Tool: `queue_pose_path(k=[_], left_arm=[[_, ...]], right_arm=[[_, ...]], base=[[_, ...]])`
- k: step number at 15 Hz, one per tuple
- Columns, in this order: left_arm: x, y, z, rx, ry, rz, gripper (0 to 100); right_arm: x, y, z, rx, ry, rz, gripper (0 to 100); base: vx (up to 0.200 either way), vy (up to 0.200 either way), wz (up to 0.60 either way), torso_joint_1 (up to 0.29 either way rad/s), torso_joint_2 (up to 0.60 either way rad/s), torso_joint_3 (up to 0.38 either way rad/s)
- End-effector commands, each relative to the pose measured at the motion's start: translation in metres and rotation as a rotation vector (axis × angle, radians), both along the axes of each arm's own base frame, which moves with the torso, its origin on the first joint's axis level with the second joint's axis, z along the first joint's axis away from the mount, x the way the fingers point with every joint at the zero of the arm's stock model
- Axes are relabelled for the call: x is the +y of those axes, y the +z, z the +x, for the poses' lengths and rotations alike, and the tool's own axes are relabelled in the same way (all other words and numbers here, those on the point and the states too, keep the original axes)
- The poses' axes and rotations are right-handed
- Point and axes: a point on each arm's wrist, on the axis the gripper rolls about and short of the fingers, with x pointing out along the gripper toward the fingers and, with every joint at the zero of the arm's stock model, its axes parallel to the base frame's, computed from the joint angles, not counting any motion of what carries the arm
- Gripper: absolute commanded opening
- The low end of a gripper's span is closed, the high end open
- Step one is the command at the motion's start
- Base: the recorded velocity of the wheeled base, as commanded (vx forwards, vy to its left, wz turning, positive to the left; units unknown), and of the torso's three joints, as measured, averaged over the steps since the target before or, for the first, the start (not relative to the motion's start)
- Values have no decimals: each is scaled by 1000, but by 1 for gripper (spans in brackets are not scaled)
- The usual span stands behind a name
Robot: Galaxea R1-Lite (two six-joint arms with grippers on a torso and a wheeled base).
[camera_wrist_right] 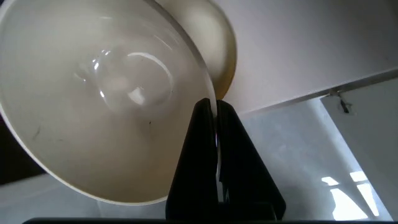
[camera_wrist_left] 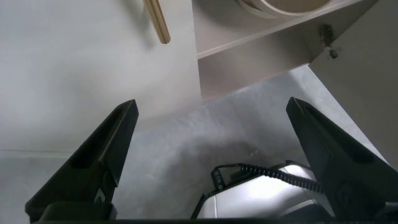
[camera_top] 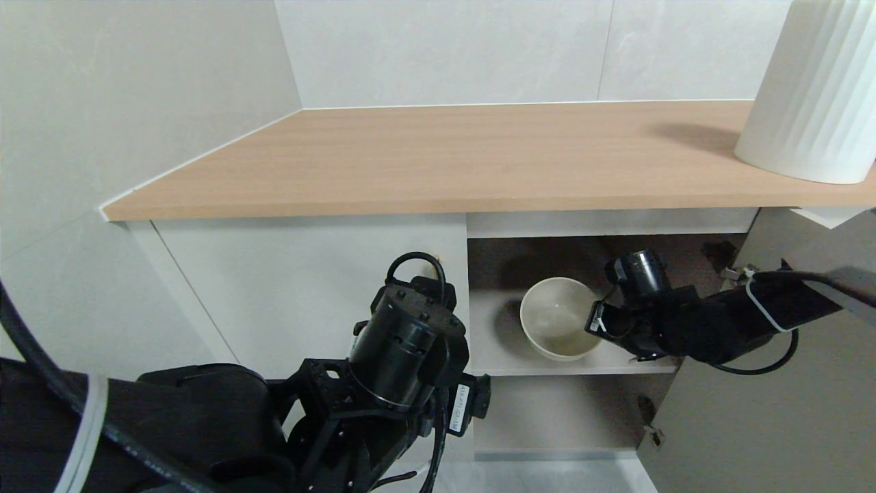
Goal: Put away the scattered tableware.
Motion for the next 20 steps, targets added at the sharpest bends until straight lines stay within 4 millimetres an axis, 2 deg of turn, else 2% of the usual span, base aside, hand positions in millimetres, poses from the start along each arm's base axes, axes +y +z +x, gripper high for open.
queue_pose_path(k=[1,6,10,17,18,20], left_arm=[[0,0,0,0,0,1,100],[0,1,0,-2,3,-1,100],[0,1,0,-2,3,-1,100],[1,1,1,-3,7,-4,100],[1,1,1,-3,7,-4,100],[1,1,1,-3,6,-2,100]], right_arm=[[0,-12,7,19,-10,-9,0],[-1,-27,21,25,-50,-34,0],[-3,-29,29,-11,-64,-21,0],[-4,-31,31,-11,-66,-20,0],[-4,-31,31,-10,-63,-20,100],[-3,-30,30,-11,-59,-17,100]], base=[[0,0,0,0,0,0],[0,0,0,0,0,0],[0,0,0,0,0,0],[0,0,0,0,0,0],[0,0,0,0,0,0],[0,0,0,0,0,0]])
